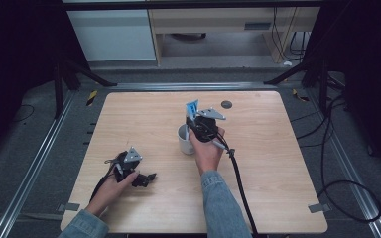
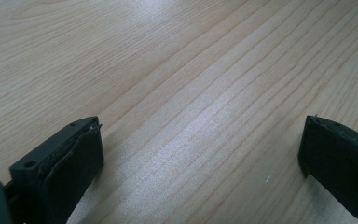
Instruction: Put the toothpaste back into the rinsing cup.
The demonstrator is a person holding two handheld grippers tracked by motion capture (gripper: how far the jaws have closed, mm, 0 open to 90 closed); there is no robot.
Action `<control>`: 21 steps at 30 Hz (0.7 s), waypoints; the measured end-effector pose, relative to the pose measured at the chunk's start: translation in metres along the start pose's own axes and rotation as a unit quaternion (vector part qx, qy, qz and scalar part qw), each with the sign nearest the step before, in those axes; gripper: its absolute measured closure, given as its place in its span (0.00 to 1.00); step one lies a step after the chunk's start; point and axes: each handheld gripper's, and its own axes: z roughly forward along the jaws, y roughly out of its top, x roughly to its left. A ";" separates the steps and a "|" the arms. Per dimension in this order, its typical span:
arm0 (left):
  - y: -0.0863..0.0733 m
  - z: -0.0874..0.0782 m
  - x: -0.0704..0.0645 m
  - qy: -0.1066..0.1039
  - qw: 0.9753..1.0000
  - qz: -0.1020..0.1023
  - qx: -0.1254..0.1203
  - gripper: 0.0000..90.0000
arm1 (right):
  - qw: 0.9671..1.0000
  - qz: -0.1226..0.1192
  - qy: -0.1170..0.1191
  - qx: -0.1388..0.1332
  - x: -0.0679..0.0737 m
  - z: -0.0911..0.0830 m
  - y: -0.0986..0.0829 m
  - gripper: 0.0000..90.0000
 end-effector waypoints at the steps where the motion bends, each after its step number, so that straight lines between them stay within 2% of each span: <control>1: 0.000 0.000 0.000 0.000 1.000 0.000 0.000 0.00 | 1.000 0.000 0.000 0.000 0.000 0.000 0.000 0.73; 21: 0.000 0.000 0.000 0.000 1.000 0.000 0.000 0.00 | 1.000 -0.001 -0.002 0.000 -0.001 -0.002 0.001 0.69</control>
